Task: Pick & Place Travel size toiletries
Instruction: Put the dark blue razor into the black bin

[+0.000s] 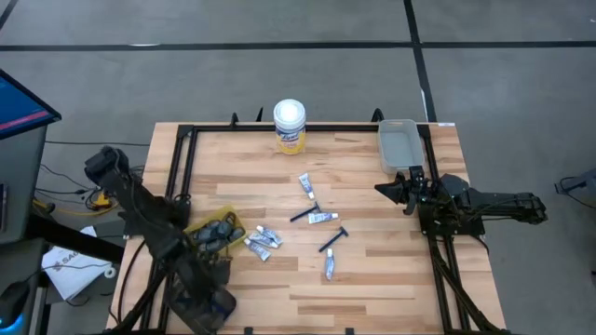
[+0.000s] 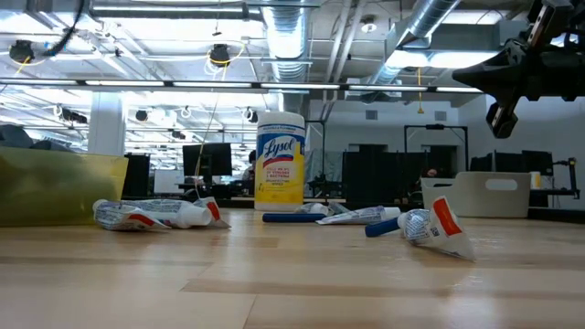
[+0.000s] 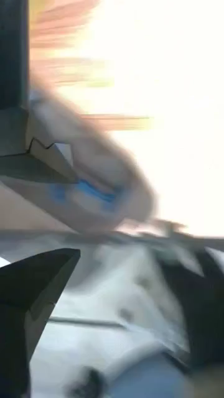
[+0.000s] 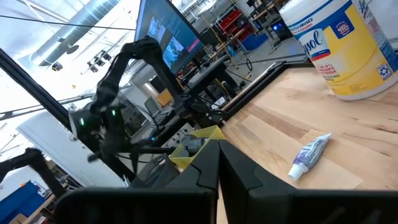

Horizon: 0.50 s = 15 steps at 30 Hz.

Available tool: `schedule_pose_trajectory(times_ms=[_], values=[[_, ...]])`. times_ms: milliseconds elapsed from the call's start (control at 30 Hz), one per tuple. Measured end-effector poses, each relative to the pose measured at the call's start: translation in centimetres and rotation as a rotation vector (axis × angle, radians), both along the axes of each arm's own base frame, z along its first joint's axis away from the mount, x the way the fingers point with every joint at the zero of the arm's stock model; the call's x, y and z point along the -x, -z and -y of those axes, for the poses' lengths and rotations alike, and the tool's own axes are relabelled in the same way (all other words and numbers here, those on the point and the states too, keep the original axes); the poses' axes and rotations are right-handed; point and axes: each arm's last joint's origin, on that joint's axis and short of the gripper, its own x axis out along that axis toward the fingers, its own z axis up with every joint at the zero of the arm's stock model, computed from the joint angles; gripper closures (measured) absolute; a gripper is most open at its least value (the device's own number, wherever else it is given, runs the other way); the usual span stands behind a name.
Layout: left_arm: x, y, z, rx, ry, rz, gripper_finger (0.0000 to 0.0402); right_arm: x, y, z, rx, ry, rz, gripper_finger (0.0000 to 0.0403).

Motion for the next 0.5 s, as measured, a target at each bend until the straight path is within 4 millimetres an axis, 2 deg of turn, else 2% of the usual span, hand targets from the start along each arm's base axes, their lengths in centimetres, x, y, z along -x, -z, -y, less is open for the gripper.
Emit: schedule_pose_trajectory(times_ms=[100,267,400,500], values=[[-1.1,-2.5,-2.1,-0.004,-0.112,0.24,0.0217,0.0,0.0,0.0,0.0,0.0,0.0,0.0403],[-3.3,-5.8,-6.8,-0.253,-0.395,0.639,0.021,0.0,0.0,0.0,0.0,0.0,0.0,0.0403],[-5.9,-6.7,-11.3,-0.444,-0.571,0.751,0.0194,0.0,0.0,0.0,0.0,0.0,0.0,0.0403],[-8.4,-6.2,-14.2,-0.536,-0.656,0.772,0.0178,0.0,0.0,0.0,0.0,0.0,0.0,0.0403]])
